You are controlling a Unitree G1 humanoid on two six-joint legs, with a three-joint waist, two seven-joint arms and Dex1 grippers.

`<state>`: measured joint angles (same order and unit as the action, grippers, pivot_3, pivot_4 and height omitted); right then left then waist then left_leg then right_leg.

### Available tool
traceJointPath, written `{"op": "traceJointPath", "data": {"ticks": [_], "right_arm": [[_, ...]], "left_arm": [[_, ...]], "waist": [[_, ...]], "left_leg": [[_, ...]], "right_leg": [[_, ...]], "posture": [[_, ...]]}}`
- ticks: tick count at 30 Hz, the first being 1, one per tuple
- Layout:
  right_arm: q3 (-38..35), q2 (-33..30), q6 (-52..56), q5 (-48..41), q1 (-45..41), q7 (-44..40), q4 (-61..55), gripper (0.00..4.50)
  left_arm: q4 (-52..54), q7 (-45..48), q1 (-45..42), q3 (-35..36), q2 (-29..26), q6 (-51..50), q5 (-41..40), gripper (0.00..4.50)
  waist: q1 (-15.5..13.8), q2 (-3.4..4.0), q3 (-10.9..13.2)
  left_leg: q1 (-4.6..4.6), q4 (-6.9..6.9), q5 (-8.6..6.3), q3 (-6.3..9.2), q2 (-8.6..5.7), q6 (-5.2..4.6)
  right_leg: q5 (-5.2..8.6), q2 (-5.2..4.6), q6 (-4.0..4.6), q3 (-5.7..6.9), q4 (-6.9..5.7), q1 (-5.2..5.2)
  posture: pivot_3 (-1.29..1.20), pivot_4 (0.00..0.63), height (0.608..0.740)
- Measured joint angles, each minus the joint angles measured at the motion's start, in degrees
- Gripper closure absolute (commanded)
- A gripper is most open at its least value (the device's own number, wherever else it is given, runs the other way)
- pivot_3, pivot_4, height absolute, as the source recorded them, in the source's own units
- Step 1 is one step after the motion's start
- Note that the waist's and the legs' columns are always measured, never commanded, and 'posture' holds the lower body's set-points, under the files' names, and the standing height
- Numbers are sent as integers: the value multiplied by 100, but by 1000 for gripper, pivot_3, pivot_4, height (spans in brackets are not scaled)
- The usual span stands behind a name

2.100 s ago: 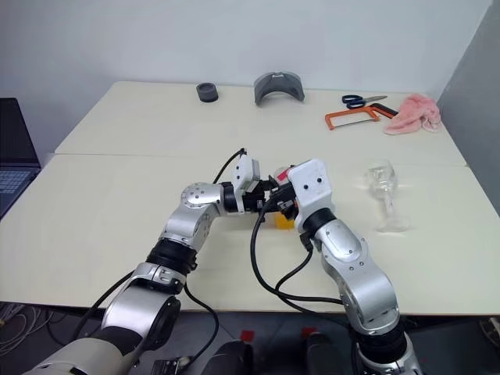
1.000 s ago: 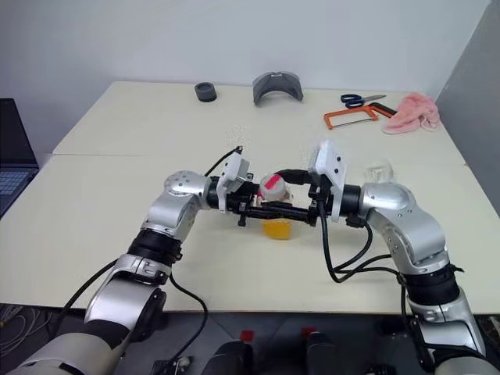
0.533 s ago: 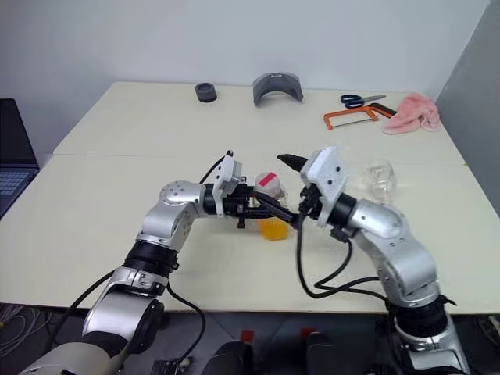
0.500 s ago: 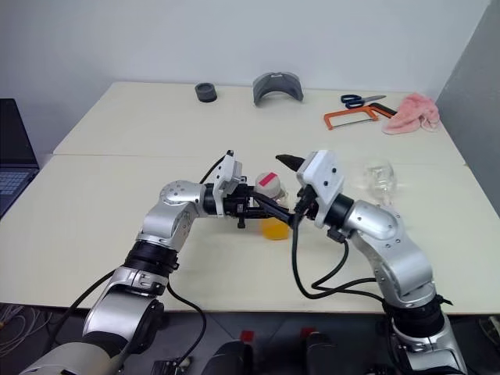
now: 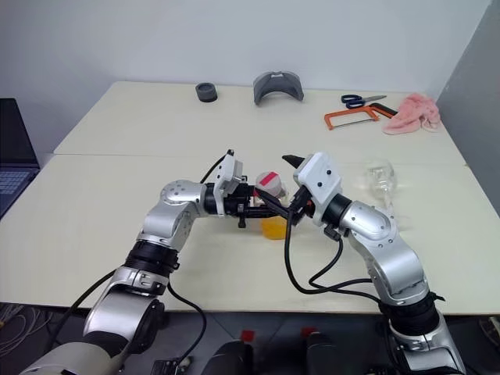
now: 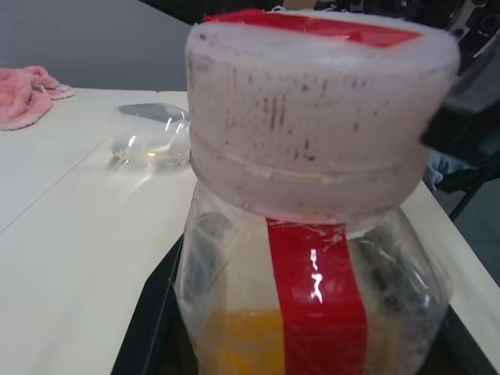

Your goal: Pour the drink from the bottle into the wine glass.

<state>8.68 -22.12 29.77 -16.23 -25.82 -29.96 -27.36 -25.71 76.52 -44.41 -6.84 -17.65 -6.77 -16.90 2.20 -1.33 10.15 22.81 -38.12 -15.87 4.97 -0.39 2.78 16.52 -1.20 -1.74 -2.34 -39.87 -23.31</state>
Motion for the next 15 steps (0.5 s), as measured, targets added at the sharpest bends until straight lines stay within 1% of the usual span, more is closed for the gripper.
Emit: {"op": "traceJointPath", "data": {"ticks": [8,15], "right_arm": [[-510,-177,332,-468,159,-21,-291,188],[-568,-328,463,-612,240,-69,-385,188]], "left_arm": [[-111,-189,-5,32,-3,138,4,2814],[-156,-218,-5,32,-2,226,5,2815]], "waist": [[1,0,0],[3,0,0]], "left_leg": [[0,0,-1,-1,-1,-2],[0,0,-1,-3,-1,-2]], "right_leg": [[0,0,0,-1,0,0],[0,1,0,-2,0,0]], "posture": [[0,150,740],[0,150,740]]}}
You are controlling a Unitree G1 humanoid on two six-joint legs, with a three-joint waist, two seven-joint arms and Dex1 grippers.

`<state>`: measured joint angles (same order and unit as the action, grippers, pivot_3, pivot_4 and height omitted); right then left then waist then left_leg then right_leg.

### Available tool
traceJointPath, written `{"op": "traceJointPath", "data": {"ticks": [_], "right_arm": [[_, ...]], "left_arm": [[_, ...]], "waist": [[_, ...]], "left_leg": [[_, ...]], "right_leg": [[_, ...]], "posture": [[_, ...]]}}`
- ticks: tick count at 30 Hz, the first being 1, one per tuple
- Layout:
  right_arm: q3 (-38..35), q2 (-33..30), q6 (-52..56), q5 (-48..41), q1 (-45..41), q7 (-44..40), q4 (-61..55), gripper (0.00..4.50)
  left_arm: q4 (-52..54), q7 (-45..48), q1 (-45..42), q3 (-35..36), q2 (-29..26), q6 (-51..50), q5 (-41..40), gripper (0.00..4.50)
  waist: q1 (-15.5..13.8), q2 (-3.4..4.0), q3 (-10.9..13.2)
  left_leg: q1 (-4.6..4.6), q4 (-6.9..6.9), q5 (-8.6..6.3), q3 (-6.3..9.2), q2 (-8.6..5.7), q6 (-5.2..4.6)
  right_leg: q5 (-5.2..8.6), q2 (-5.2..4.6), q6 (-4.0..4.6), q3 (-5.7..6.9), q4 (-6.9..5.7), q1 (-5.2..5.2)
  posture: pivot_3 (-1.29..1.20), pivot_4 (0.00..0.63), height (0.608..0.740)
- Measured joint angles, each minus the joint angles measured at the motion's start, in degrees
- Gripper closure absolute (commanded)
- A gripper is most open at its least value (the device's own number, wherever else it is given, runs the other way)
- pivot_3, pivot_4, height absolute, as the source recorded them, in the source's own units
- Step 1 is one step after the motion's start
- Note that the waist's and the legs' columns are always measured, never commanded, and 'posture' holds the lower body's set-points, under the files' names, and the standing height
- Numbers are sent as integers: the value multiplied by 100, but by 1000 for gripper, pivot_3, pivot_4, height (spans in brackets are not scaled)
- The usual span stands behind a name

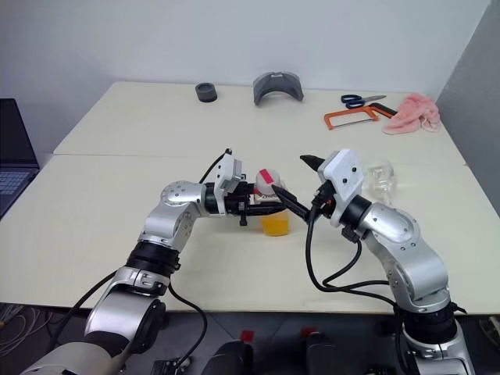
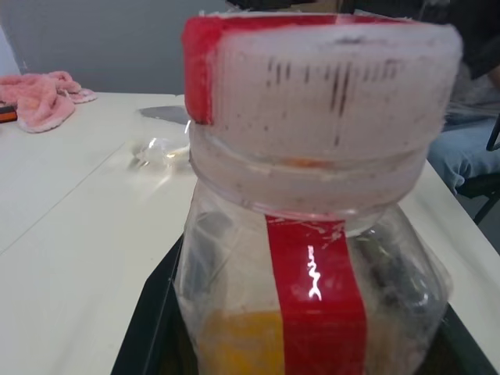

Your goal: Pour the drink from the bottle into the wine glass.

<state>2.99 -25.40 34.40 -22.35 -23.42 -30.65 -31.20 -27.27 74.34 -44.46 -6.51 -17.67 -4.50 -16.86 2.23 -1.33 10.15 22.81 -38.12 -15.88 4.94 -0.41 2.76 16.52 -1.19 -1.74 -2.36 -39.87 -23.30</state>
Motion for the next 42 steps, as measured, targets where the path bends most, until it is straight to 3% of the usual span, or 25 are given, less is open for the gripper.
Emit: {"op": "traceJointPath", "data": {"ticks": [7,14,25,42], "right_arm": [[164,35,181,-292,-104,-74,-274,188],[794,352,-191,430,-507,167,163,188],[769,300,-349,783,-499,199,460,188],[477,287,-62,429,-272,193,259,188]], "left_arm": [[-5,7,-3,2,-14,-1,0,2816],[-3,23,-4,2,-10,-15,-4,2818],[-3,37,-4,2,-12,-16,-4,2819],[-7,31,-24,0,-11,-17,-3,2819]], "waist": [[8,0,0],[14,0,0],[11,0,0],[9,0,0]], "left_leg": [[-1,0,0,0,0,0],[0,0,1,2,1,2],[-1,0,1,1,0,2],[-1,0,0,1,0,1]], "right_leg": [[0,1,0,0,0,0],[0,-1,0,1,0,0],[0,-1,0,1,0,0],[0,0,0,1,-1,0]], "posture": [[0,150,740],[0,150,740],[0,150,740],[0,150,740]]}}
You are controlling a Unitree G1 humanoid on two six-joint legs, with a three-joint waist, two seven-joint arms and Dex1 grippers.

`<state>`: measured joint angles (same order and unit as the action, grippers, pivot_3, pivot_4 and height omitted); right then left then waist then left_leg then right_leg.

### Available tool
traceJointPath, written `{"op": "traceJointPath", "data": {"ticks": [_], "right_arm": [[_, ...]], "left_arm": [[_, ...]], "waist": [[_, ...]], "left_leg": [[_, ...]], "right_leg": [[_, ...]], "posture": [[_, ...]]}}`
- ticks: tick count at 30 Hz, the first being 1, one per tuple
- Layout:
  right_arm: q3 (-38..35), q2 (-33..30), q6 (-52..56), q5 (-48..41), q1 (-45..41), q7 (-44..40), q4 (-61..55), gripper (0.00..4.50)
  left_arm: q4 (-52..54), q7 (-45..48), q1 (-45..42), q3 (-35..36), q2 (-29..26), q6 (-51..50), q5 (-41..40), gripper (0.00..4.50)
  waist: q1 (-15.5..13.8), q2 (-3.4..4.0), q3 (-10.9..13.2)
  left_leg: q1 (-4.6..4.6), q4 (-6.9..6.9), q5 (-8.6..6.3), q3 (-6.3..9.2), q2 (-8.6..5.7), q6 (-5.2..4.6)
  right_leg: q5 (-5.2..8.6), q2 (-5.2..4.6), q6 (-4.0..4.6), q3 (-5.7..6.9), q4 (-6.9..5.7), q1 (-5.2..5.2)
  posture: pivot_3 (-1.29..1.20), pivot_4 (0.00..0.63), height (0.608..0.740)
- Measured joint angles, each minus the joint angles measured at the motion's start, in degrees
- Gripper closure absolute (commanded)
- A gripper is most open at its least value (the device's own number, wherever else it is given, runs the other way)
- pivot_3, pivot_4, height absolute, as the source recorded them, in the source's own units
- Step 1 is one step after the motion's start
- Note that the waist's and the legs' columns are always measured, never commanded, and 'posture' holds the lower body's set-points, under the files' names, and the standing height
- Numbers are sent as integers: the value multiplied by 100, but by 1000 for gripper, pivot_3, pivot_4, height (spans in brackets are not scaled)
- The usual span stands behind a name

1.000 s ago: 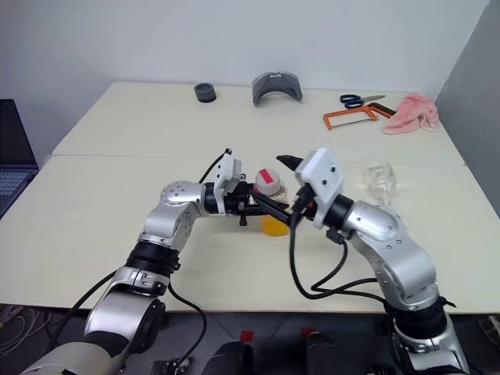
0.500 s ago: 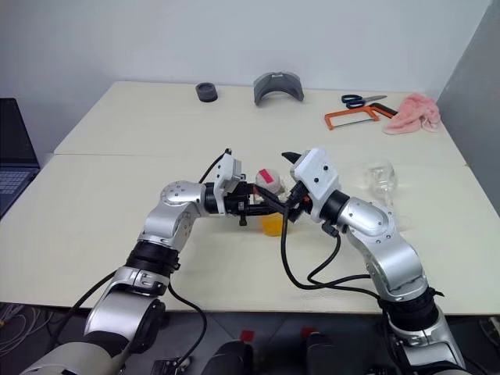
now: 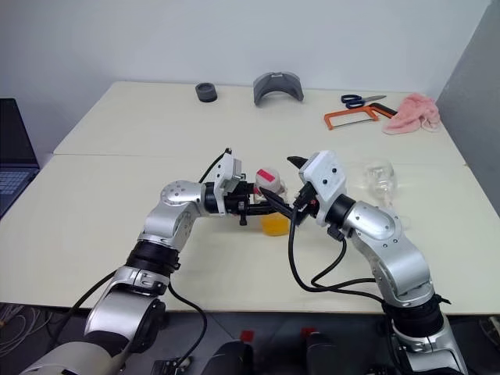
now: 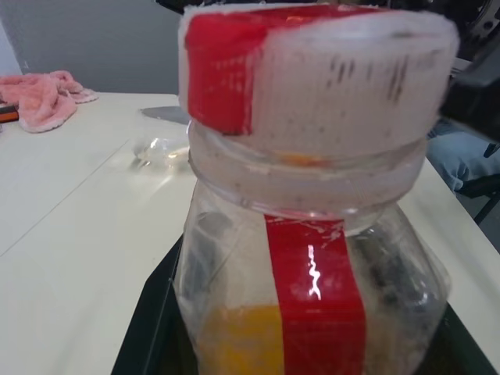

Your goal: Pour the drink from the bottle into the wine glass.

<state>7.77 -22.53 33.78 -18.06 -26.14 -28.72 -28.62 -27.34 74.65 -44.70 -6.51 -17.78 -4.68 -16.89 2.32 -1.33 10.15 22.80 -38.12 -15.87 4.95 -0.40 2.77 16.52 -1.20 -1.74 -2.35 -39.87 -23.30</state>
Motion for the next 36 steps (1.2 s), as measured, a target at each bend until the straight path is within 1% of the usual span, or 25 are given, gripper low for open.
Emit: {"op": "traceJointPath", "data": {"ticks": [36], "right_arm": [[-105,-168,132,-235,23,-3,-55,188]], "left_arm": [[-25,-16,1,2,-3,9,3,2819]], "waist": [[-1,0,0]], "left_leg": [[0,0,0,0,0,0]], "right_leg": [[0,0,0,0,0,0]], "posture": [[0,150,740]]}}
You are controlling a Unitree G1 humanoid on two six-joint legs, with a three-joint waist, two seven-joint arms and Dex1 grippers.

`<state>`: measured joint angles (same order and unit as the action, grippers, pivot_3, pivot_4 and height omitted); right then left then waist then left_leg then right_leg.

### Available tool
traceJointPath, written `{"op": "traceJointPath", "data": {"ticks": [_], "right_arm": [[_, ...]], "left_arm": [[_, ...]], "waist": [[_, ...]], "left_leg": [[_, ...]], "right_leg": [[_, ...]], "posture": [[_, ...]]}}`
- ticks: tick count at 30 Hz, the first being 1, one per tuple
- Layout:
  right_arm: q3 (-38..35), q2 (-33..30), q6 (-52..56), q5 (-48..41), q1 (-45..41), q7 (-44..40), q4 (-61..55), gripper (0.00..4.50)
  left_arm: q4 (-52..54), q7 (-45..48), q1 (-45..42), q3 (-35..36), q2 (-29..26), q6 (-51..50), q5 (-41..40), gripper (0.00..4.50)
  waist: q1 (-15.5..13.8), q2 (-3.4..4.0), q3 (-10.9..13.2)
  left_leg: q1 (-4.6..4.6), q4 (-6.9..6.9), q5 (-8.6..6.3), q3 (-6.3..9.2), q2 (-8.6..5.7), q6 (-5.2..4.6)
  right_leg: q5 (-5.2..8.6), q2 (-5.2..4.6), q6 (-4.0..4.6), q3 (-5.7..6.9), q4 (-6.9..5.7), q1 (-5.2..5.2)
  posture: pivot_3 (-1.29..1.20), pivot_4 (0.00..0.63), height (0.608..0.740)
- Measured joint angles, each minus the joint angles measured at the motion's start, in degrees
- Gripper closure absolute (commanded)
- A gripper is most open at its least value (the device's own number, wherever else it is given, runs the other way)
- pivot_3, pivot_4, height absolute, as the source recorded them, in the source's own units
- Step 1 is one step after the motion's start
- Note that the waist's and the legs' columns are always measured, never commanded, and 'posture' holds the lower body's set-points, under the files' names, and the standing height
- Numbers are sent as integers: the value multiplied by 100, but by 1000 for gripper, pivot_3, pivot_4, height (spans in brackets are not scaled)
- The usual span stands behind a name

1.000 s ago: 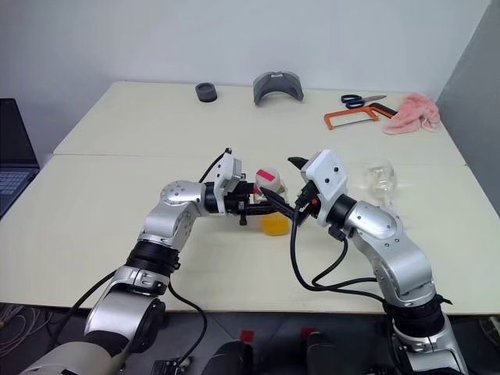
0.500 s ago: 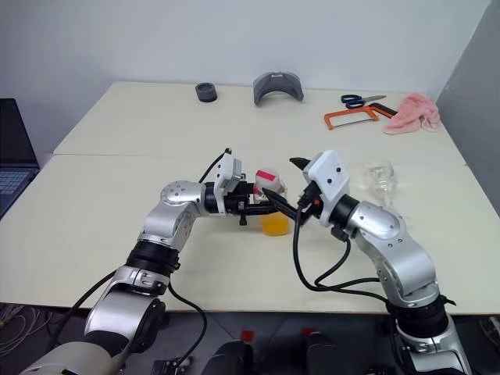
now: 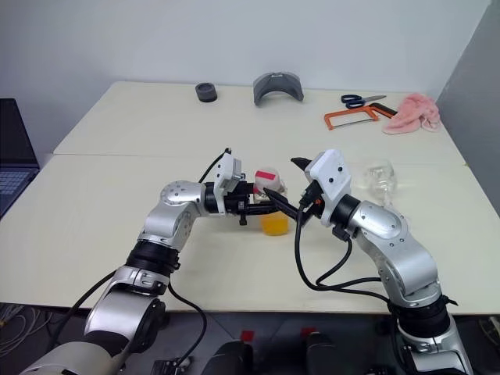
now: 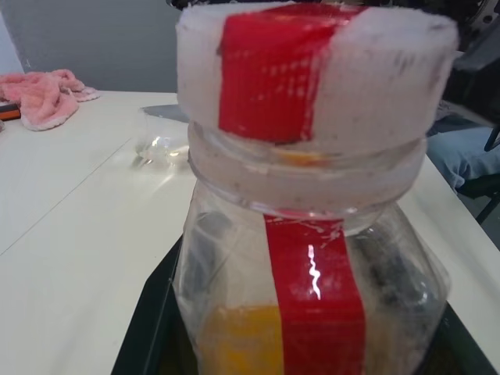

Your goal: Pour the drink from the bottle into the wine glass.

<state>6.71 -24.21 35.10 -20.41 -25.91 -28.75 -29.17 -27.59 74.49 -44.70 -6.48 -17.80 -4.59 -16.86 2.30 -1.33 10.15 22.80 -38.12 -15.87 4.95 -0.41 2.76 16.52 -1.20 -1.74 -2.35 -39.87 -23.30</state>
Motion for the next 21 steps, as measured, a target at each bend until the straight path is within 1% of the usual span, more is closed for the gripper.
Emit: {"op": "traceJointPath", "data": {"ticks": [21], "right_arm": [[-113,-103,17,-47,53,-21,-45,188]], "left_arm": [[0,-8,9,8,-17,0,2,2819]], "waist": [[-2,0,0]], "left_leg": [[0,0,0,0,0,0]], "right_leg": [[0,0,0,0,0,0]], "posture": [[0,150,740]]}}
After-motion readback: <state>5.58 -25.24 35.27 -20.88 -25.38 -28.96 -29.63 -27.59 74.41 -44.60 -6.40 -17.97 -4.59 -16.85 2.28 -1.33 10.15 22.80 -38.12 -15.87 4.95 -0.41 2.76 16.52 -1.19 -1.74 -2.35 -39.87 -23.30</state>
